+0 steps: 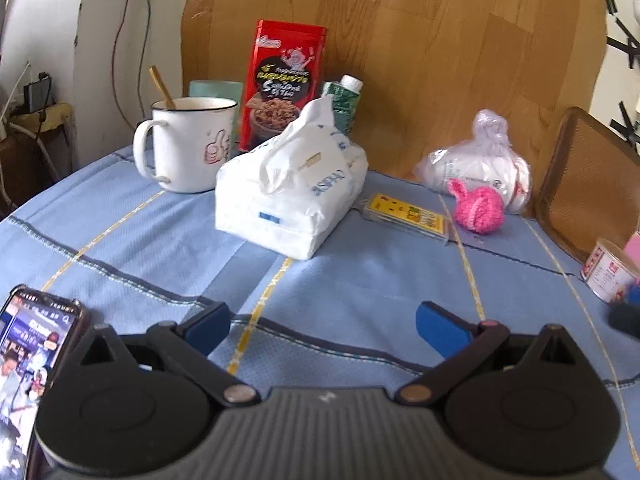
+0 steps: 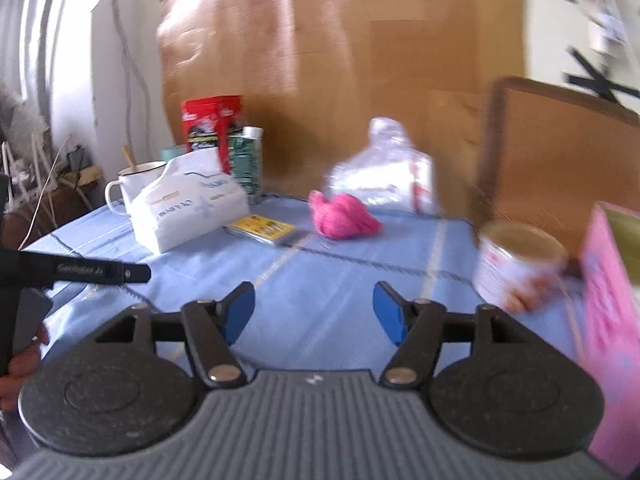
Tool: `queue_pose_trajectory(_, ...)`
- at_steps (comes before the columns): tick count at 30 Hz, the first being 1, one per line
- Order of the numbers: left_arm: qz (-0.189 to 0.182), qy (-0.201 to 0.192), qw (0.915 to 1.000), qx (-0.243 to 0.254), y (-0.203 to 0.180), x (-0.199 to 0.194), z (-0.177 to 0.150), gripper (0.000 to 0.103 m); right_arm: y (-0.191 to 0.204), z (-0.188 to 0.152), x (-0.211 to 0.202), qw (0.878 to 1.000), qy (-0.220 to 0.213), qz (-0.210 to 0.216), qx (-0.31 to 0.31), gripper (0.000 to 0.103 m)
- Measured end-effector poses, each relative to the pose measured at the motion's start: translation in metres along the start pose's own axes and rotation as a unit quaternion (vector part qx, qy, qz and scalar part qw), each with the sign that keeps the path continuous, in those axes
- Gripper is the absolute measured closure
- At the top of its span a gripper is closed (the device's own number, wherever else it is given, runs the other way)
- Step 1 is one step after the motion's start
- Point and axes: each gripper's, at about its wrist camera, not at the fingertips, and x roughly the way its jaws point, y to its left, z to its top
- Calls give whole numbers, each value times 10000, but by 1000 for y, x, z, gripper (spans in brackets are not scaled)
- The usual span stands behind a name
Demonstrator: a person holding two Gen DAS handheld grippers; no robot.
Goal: Organize soft objects
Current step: 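Withdraw the right gripper from the tin toward the pink fuzzy towel, then grasp the pink fuzzy towel with the right gripper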
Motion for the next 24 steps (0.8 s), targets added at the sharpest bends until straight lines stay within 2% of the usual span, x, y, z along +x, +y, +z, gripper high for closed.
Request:
queue_pose_trajectory(2,38,-85,9999,108,-4,-1,-1,1,4,9,24,9998,-41,53,-186,27)
queue_pose_trajectory(4,91,-182,9995,258,-10,-1,-3,1,5,22,53,9996,-30,-67,-259,22)
queue_pose_trajectory(9,253,-396,9979,446,-17,-4,-4,1,-8,57,132,9986,320,-421,89,21)
queue_pose_trajectory(12,286,-416,9979,406,-16,-4,-3,1,-17,66,166,9960,588,-569,371,21)
queue_pose_trajectory(13,281,-418,9980,380,-15,-4,-3,1,-21,68,179,9943,711,-672,429,22)
queue_pose_trajectory(14,279,-424,9981,354,-14,-4,-2,1,-23,68,189,9927,836,-732,477,27)
queue_pose_trajectory(15,280,-433,9981,337,-13,-4,-2,1,-28,68,197,9910,987,-732,531,41)
queue_pose_trajectory(17,268,-442,9981,322,-12,-4,-2,1,-34,65,196,9907,1050,-477,726,47)
queue_pose_trajectory(19,271,-446,9982,309,-12,-4,-2,1,-32,60,184,9911,1065,-418,682,50)
queue_pose_trajectory(24,218,-402,9986,267,-10,-4,-2,1,-20,35,126,9940,1044,78,318,51)
